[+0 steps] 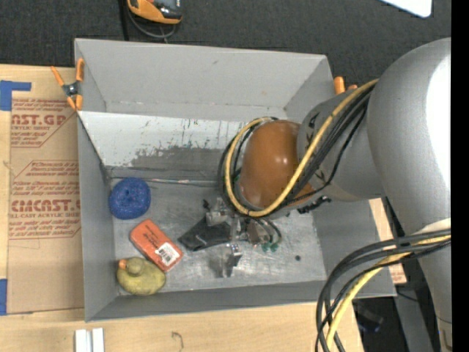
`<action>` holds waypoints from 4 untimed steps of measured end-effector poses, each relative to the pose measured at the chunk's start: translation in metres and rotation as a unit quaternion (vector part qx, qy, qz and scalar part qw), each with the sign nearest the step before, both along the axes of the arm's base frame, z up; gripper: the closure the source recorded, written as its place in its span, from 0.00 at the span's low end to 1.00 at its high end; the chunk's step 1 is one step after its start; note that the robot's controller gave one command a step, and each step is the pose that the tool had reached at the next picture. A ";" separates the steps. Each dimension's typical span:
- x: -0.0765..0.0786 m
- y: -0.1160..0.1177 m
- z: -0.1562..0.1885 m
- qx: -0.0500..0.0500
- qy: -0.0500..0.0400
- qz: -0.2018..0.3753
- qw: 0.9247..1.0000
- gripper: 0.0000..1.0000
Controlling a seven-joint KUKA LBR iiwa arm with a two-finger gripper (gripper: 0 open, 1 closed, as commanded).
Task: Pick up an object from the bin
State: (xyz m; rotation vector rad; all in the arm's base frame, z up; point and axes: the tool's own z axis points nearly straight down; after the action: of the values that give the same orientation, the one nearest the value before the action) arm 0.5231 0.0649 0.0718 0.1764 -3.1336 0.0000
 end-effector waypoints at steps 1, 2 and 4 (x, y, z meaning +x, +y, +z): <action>0.010 0.054 0.028 0.001 -0.002 0.055 0.998 1.00; 0.010 0.054 0.028 0.001 -0.002 0.055 0.998 1.00; 0.014 0.051 0.101 0.001 -0.002 0.060 0.998 0.00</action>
Offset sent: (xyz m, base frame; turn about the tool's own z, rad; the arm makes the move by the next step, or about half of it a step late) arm 0.0000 0.0000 0.0000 0.0000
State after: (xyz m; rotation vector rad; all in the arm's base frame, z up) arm 0.5370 0.1158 0.1725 0.3644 -3.1220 -0.0013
